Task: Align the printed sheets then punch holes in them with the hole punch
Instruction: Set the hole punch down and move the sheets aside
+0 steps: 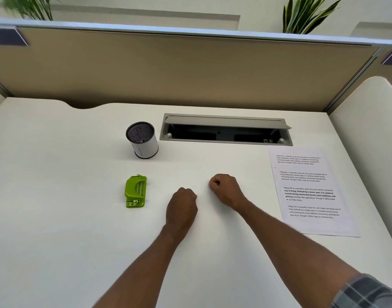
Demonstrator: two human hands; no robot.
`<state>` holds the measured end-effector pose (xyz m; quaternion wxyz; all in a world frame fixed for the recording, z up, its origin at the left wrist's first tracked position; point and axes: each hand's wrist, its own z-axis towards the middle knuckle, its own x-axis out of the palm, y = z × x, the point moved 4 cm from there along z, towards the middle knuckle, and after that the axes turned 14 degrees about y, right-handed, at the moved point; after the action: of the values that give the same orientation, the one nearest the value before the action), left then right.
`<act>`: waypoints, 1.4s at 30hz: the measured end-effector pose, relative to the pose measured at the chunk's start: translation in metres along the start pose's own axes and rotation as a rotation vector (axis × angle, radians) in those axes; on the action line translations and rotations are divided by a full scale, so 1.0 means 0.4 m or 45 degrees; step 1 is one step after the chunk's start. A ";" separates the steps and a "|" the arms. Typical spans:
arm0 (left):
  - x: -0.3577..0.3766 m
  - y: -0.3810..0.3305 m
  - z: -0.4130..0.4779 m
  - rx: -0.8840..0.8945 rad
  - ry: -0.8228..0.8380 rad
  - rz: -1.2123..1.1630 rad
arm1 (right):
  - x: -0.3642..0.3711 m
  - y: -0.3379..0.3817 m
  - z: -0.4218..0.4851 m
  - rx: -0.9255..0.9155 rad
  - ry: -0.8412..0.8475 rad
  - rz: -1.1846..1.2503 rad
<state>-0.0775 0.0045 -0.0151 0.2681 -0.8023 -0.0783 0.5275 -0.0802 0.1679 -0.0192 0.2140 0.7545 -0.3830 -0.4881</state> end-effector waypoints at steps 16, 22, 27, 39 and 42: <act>-0.485 0.080 0.142 -0.147 -0.543 -0.201 | -0.054 0.530 0.190 -0.450 -0.021 -0.224; -0.488 0.126 0.210 -0.230 -0.442 -0.224 | -0.002 0.578 0.269 -0.398 -0.013 -0.335; -0.490 0.141 0.231 -0.262 -0.472 -0.203 | 0.022 0.596 0.309 -0.375 -0.010 -0.432; -0.478 0.152 0.244 -0.164 -0.547 -0.278 | 0.011 0.590 0.309 -0.356 -0.072 -0.465; -0.480 0.148 0.243 -0.112 -0.559 -0.220 | 0.007 0.585 0.307 -0.354 -0.117 -0.478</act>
<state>-0.2560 -0.0902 0.0799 0.2537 -0.6695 -0.2261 0.6605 -0.2765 0.0280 0.0894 0.2037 0.7527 -0.1743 -0.6013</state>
